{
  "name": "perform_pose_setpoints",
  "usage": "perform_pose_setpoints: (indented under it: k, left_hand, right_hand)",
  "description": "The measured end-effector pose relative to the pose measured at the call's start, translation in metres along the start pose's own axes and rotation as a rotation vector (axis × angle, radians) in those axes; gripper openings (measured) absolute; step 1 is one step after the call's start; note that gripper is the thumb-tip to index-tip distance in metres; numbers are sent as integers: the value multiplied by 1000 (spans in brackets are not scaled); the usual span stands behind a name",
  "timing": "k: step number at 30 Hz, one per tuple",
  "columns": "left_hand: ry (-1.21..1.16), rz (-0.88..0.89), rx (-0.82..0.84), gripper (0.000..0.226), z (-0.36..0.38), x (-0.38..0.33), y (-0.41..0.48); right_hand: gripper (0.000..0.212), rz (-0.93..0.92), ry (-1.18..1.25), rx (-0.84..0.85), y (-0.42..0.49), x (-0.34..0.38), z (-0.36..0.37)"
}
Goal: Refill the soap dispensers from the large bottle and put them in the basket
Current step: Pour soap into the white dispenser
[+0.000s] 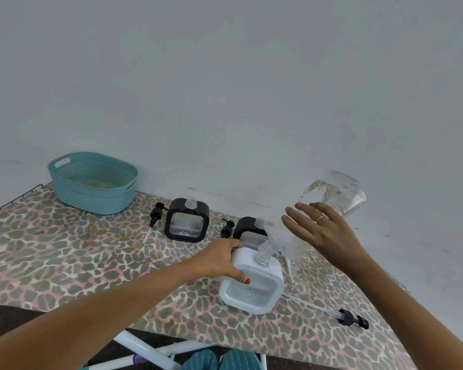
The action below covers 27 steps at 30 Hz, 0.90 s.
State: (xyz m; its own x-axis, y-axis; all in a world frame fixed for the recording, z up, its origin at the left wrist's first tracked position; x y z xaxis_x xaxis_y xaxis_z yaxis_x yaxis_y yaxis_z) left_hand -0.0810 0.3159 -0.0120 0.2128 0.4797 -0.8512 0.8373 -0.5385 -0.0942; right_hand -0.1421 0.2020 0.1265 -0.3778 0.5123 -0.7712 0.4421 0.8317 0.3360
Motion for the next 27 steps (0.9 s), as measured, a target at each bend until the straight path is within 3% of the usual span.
perform_pose_setpoints:
  k: [8,20,23,27]
  left_hand:
    - [45,-7,26,73,11,-11,16]
    - [43,41,107,64,60,-42,51]
    - [63,49,103,66,69,-49,62]
    - [53,56,86,61,81,-58,76]
  right_hand:
    - [49,168,72,73,-32,-18,19]
    - [44,60,-65,37,-75,-36,12]
    - [47,196,-34,93,-101,-48,29]
    - [76,505,174,262,-138,-65,60]
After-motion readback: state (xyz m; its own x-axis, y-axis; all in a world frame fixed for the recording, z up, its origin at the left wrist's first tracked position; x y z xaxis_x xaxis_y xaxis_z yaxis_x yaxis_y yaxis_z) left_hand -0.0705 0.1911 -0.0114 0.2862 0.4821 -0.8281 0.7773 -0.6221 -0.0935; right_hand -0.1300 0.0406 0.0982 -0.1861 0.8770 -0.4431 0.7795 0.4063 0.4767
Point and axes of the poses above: each hand's wrist, its own y-axis towards the middle knuckle, its own z-axis out of the palm, x = y × z, the point moved 9 cm from there along y, towards the middle knuckle, and after that the axes turned 6 degrees about x, right-handed, at the moved point
